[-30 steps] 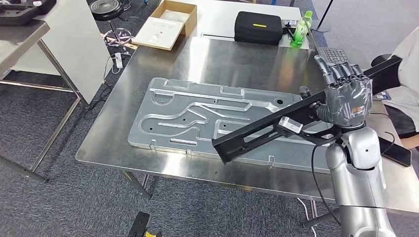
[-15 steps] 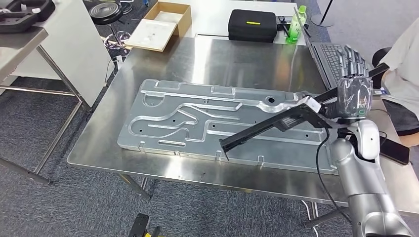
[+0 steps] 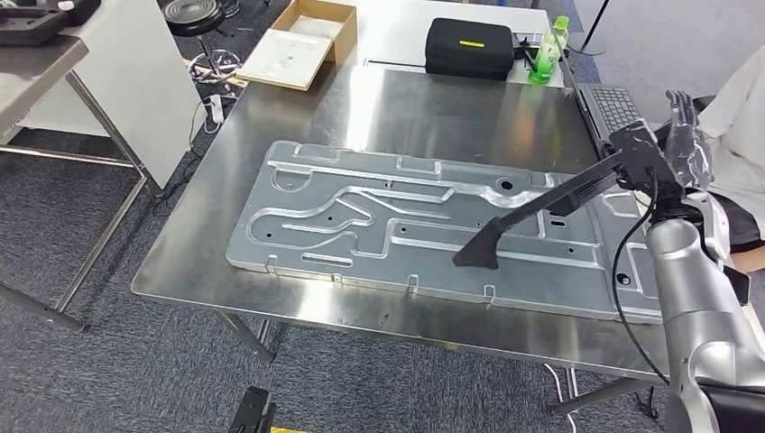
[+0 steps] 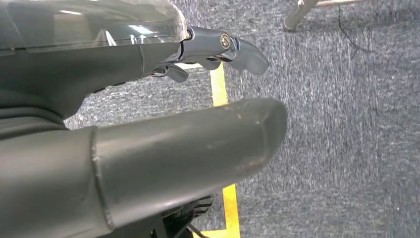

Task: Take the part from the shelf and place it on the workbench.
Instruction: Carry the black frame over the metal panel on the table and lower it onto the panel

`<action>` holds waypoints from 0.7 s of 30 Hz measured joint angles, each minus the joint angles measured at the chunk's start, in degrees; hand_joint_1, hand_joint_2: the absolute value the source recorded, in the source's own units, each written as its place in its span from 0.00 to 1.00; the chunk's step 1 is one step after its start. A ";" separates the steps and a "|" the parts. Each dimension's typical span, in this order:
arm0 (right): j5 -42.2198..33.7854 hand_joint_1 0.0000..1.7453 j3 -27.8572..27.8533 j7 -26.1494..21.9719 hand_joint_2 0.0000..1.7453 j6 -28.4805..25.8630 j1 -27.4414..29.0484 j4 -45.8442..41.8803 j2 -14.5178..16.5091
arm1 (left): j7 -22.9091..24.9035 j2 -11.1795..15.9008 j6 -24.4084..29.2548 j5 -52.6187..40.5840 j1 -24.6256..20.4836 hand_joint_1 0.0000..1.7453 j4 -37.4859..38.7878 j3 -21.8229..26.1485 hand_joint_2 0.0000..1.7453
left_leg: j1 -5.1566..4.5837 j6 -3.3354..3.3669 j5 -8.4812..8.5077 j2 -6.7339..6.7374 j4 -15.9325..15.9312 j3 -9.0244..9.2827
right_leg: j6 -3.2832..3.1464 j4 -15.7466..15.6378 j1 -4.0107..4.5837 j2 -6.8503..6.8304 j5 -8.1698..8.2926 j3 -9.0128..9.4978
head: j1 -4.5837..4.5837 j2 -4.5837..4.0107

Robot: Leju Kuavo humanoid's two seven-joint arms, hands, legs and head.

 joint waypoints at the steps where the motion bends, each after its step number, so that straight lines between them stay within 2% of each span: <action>1: -0.38 0.00 -0.14 0.34 0.00 1.18 -0.89 1.79 -0.15 | 0.01 0.00 -0.01 -0.01 0.01 0.00 0.00 0.01 0.00 | 0.05 0.00 -0.05 0.02 0.07 0.01 | 0.26 2.63 -0.18 -0.01 -0.59 -1.40 | 0.01 0.00; 2: -0.56 0.00 -0.17 0.56 0.00 2.06 -1.64 3.37 -0.28 | 0.01 0.00 -0.02 -0.01 0.02 0.00 0.00 0.02 0.00 | 0.14 -0.05 -0.14 0.02 0.18 0.01 | 0.52 3.50 -0.41 -0.03 -0.17 -2.01 | 0.00 0.00; 3: -0.58 0.00 -0.17 0.67 0.00 2.55 -2.24 4.66 -0.39 | 0.01 0.00 -0.03 -0.01 0.02 0.00 0.00 0.02 0.00 | 0.27 -0.20 -0.28 -0.01 0.38 0.02 | 0.76 2.12 -0.67 -0.05 1.30 -1.48 | 0.00 0.00; 4: -0.57 0.00 -0.17 0.72 0.00 2.81 -2.83 5.73 -0.50 | 0.01 0.00 -0.04 -0.01 0.02 0.00 0.00 0.03 0.00 | 0.43 -0.44 -0.51 -0.07 0.69 0.02 | 1.02 -1.13 -0.96 -0.10 3.44 -0.01 | 0.01 0.00; 6: -0.56 0.00 -0.16 0.74 0.00 2.94 -4.00 7.25 -0.63 | 0.01 0.03 -0.05 -0.01 -0.04 0.00 0.00 0.03 0.00 | 0.54 -1.11 -1.06 -0.21 1.50 -0.17 | 1.31 -7.75 -1.20 -0.11 6.06 3.08 | 0.00 0.00; 7: -0.56 0.00 -0.15 0.78 0.00 2.99 -4.51 7.91 -0.68 | 0.00 0.06 -0.05 -0.01 -0.08 0.00 0.00 0.04 0.00 | 0.46 -1.47 -1.23 -0.27 1.77 -0.35 | 1.12 -9.60 -1.14 -0.08 6.42 3.90 | -0.01 0.00; 8: -0.59 0.00 -0.14 0.82 0.00 3.09 -4.87 8.49 -0.72 | -0.02 0.09 -0.04 -0.01 -0.08 0.00 0.00 0.05 0.00 | 0.35 -1.76 -1.29 -0.32 1.87 -0.51 | 0.77 -10.12 -0.99 -0.02 6.14 4.06 | -0.02 0.00; 10: -0.61 0.00 -0.11 0.81 0.00 3.37 -5.21 9.50 -0.77 | -0.04 0.13 -0.03 -0.02 -0.04 0.00 0.00 0.07 0.00 | 0.24 -2.27 -1.36 -0.35 1.84 -0.68 | -0.19 -10.13 -0.90 0.06 6.18 3.93 | -0.04 0.00; 12: -0.58 0.00 -0.07 0.57 0.00 3.88 -5.64 10.28 -0.76 | -0.08 0.15 -0.02 -0.04 -0.09 0.00 0.00 0.07 0.00 | 0.35 -2.78 -2.50 -0.24 3.27 -1.23 | -0.97 -10.21 -0.98 0.07 6.26 3.96 | -0.05 0.00; 13: -0.61 0.00 -0.04 0.45 0.00 4.27 -5.97 10.61 -0.74 | -0.10 0.15 -0.01 -0.05 -0.17 0.00 0.00 0.07 0.00 | 0.42 -3.00 -3.76 -0.18 5.31 -2.13 | -1.34 -10.26 -0.96 0.05 6.27 4.00 | -0.04 0.00; 15: -1.29 0.00 0.01 0.26 0.00 6.41 -6.87 11.51 -0.70 | -0.19 0.17 -0.04 -0.06 -0.22 0.00 0.00 0.08 0.00 | 0.46 -3.15 -6.86 -0.12 11.96 -5.24 | -1.81 -10.26 -0.69 0.02 6.22 4.03 | -0.04 0.00; 16: -2.00 0.00 0.04 0.24 0.25 8.80 -7.42 12.15 -0.69 | -0.26 0.20 -0.13 -0.03 -0.18 0.00 0.00 0.08 0.00 | 0.45 -3.10 -7.82 -0.12 15.00 -6.79 | -1.94 -10.25 -0.50 0.03 6.19 4.04 | -0.03 0.00; 17: -2.82 0.00 0.15 0.29 0.50 12.24 -8.09 12.84 -0.68 | -0.37 0.25 -0.27 0.01 -0.11 0.00 0.00 0.09 0.00 | 0.43 -2.94 -7.89 -0.12 16.63 -7.70 | -2.03 -10.24 -0.30 0.07 6.17 4.07 | -0.04 0.00; 18: -3.51 0.00 0.33 0.43 0.75 16.17 -8.92 13.46 -0.72 | -0.49 0.30 -0.45 0.06 -0.05 0.00 0.00 0.10 0.00 | 0.35 -2.66 -6.95 -0.12 16.25 -7.66 | -2.07 -10.24 -0.09 0.16 6.15 4.13 | -0.04 0.00; 19: -3.88 0.00 0.69 0.68 1.00 20.32 -9.97 13.99 -0.81 | -0.63 0.35 -0.64 0.12 -0.02 0.00 0.00 0.10 0.00 | 0.20 -2.20 -5.18 -0.13 13.91 -6.66 | -2.10 -10.23 0.10 0.26 6.13 4.24 | -0.04 0.00; 21: -3.43 0.00 1.99 1.36 0.50 27.17 -13.04 15.04 -1.21 | -0.85 0.55 -0.96 0.23 -0.04 0.00 0.00 0.16 0.00 | -0.33 -0.82 -1.73 -0.13 7.05 -3.54 | -2.11 -10.21 0.42 0.39 6.08 4.39 | -0.02 0.00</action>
